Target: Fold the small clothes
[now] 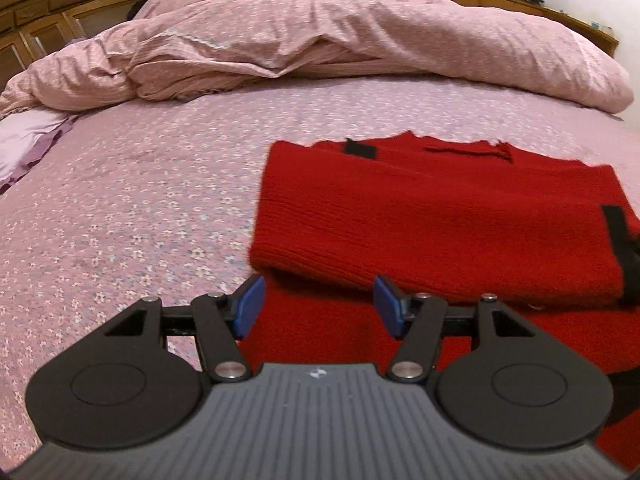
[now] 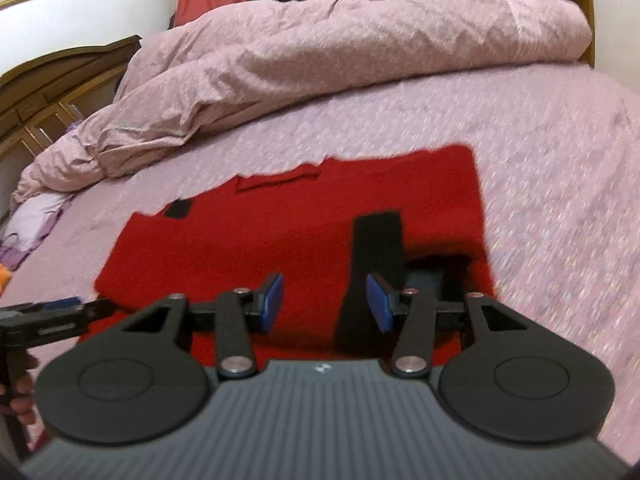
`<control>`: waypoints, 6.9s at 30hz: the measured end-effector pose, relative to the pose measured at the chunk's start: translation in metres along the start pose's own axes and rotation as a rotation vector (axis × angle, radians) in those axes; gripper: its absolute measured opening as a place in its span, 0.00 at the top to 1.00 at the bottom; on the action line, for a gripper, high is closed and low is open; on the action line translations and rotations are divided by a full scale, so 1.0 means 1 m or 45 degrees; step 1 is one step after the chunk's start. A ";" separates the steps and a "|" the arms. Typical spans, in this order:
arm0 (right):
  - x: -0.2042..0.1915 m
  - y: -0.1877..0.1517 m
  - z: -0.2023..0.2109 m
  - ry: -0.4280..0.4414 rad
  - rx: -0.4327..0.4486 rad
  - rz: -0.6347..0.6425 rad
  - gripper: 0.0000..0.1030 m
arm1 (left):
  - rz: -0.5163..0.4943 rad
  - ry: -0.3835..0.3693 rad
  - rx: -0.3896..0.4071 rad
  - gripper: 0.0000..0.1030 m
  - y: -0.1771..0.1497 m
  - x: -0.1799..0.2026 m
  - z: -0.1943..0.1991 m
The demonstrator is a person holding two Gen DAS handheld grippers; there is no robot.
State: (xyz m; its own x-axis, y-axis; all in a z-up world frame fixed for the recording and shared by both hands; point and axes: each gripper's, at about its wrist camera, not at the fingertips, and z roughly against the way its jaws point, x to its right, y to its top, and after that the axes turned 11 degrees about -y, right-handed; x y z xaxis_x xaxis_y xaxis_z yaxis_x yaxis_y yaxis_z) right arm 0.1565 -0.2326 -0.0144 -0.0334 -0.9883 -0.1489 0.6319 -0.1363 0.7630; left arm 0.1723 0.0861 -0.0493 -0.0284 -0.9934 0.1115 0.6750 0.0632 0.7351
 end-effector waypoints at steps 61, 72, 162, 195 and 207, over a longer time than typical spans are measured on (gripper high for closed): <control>0.050 0.065 -0.117 0.027 -0.122 -0.046 0.71 | 0.139 0.181 -0.005 0.35 -0.002 -0.021 -0.045; 0.058 0.067 -0.112 0.064 -0.086 -0.112 0.77 | 0.130 0.175 -0.008 0.35 -0.001 -0.022 -0.045; 0.091 -0.122 0.075 -0.043 -0.231 -0.084 0.37 | -0.006 -0.107 -0.179 0.35 -0.121 -0.029 0.076; 0.078 -0.127 0.065 0.034 -0.211 0.038 0.35 | -0.019 -0.254 -0.181 0.43 -0.132 -0.024 0.074; 0.076 -0.128 0.063 0.084 -0.219 0.061 0.36 | -0.033 -0.234 -0.214 0.43 -0.132 -0.020 0.071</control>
State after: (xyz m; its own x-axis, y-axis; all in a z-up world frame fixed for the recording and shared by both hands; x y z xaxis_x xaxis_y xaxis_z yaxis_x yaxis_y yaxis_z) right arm 0.0248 -0.2951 -0.0836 0.0475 -0.9859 -0.1605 0.7550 -0.0698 0.6520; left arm 0.0315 0.1041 -0.1015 -0.1704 -0.9593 0.2253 0.7849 0.0061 0.6196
